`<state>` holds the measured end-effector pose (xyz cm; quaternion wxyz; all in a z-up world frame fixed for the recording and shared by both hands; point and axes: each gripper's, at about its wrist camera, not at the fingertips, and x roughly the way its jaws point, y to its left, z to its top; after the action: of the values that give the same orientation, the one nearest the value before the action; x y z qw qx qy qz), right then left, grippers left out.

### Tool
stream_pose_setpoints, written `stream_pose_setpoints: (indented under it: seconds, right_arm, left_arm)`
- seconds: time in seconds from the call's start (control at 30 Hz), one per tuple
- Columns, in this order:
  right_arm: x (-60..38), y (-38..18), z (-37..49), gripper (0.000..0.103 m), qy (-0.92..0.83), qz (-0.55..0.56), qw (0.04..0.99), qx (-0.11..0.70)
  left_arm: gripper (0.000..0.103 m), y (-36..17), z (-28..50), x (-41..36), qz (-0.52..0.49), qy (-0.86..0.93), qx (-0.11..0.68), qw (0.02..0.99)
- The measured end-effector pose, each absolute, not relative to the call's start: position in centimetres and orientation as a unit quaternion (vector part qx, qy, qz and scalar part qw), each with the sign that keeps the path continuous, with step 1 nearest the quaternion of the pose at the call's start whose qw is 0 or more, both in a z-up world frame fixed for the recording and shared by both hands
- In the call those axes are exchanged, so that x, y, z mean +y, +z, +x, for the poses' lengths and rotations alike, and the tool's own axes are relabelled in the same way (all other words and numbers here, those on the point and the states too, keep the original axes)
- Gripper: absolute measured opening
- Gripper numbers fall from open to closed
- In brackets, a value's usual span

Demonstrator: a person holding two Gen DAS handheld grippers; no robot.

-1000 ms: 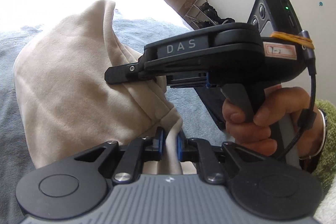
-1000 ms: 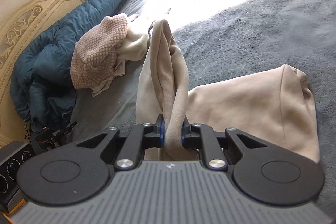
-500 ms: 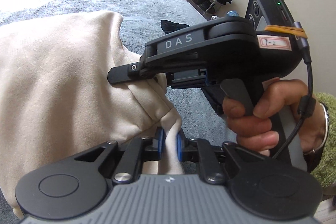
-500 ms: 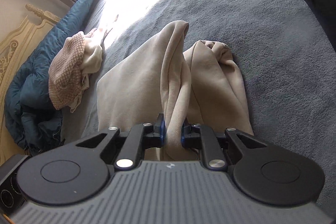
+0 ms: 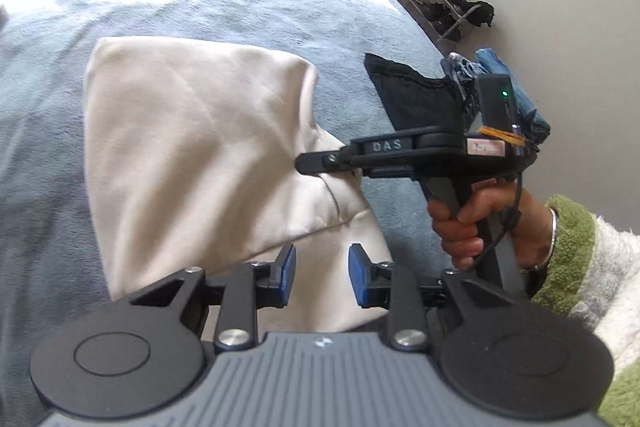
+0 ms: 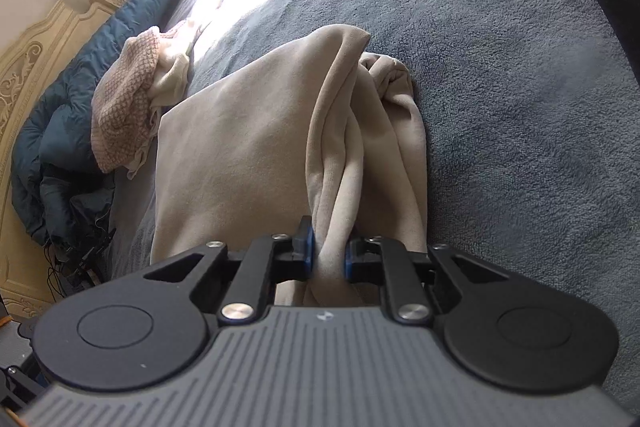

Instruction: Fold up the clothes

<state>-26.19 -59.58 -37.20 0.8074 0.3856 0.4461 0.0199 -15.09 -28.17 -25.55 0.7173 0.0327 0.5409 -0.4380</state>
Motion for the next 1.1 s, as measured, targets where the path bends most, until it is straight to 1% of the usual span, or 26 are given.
stream_pose_setpoints:
  seconds: [0.1, 0.27, 0.3, 0.33, 0.4, 0.5, 0.6, 0.73, 0.83, 0.87, 0.9, 0.93, 0.97, 1.07, 1.1]
  right_arm:
    - [-59.7, -37.9, -26.2, 0.012, 0.027, 0.378, 0.809, 0.449]
    - [-59.7, -38.3, -26.1, 0.012, 0.044, 0.356, 0.815, 0.455]
    - [-59.7, -38.3, -26.1, 0.013, 0.047, 0.351, 0.817, 0.456]
    - [-60.0, -37.9, -26.3, 0.017, 0.045, 0.348, 0.816, 0.459]
    - [-60.4, -36.9, -26.5, 0.023, 0.041, 0.337, 0.816, 0.467]
    - [-60.6, -33.3, -27.3, 0.023, 0.031, 0.275, 0.843, 0.462]
    - [-59.4, -29.4, -27.2, 0.023, 0.038, 0.191, 0.880, 0.433]
    - [-56.3, -27.3, -25.7, 0.020, 0.088, 0.104, 0.908, 0.397]
    - [-54.8, -29.8, -24.2, 0.017, 0.081, 0.057, 0.903, 0.419]
    - [-55.0, -31.5, -23.8, 0.017, 0.068, 0.053, 0.894, 0.440]
    - [-55.3, -33.6, -23.6, 0.012, 0.048, 0.043, 0.879, 0.473]
    - [-55.7, -35.1, -23.5, 0.008, 0.038, 0.042, 0.870, 0.490]
    - [-56.5, -36.1, -23.7, 0.008, 0.035, 0.059, 0.869, 0.490]
    - [-57.2, -35.4, -23.3, 0.006, 0.030, 0.082, 0.862, 0.499]
    - [-56.8, -34.7, -23.1, 0.006, 0.025, 0.070, 0.861, 0.504]
  left_arm:
    - [0.029, -26.3, -13.8, -27.6, 0.043, -0.403, 0.529, 0.746]
    - [0.029, -29.1, -13.8, -28.3, 0.066, -0.383, 0.527, 0.756]
    - [0.030, -29.3, -13.9, -28.3, 0.066, -0.382, 0.525, 0.758]
    - [0.032, -29.5, -14.0, -28.3, 0.062, -0.380, 0.523, 0.760]
    - [0.033, -29.7, -14.1, -28.4, 0.052, -0.374, 0.522, 0.765]
    - [0.033, -30.2, -14.1, -28.5, 0.044, -0.366, 0.521, 0.770]
    - [0.034, -30.4, -14.0, -28.4, 0.036, -0.360, 0.519, 0.774]
    - [0.035, -30.6, -14.5, -28.6, 0.043, -0.363, 0.509, 0.780]
    - [0.036, -30.8, -14.6, -28.5, 0.038, -0.367, 0.505, 0.780]
    - [0.036, -31.0, -14.6, -28.4, 0.032, -0.369, 0.508, 0.778]
    - [0.035, -31.1, -14.5, -28.3, 0.026, -0.370, 0.510, 0.776]
    - [0.035, -31.3, -14.4, -28.2, 0.021, -0.371, 0.511, 0.775]
    - [0.035, -31.4, -14.3, -28.2, 0.020, -0.372, 0.511, 0.774]
    - [0.036, -31.4, -14.0, -28.0, 0.019, -0.380, 0.511, 0.771]
    - [0.036, -31.4, -13.9, -27.9, 0.014, -0.380, 0.513, 0.770]
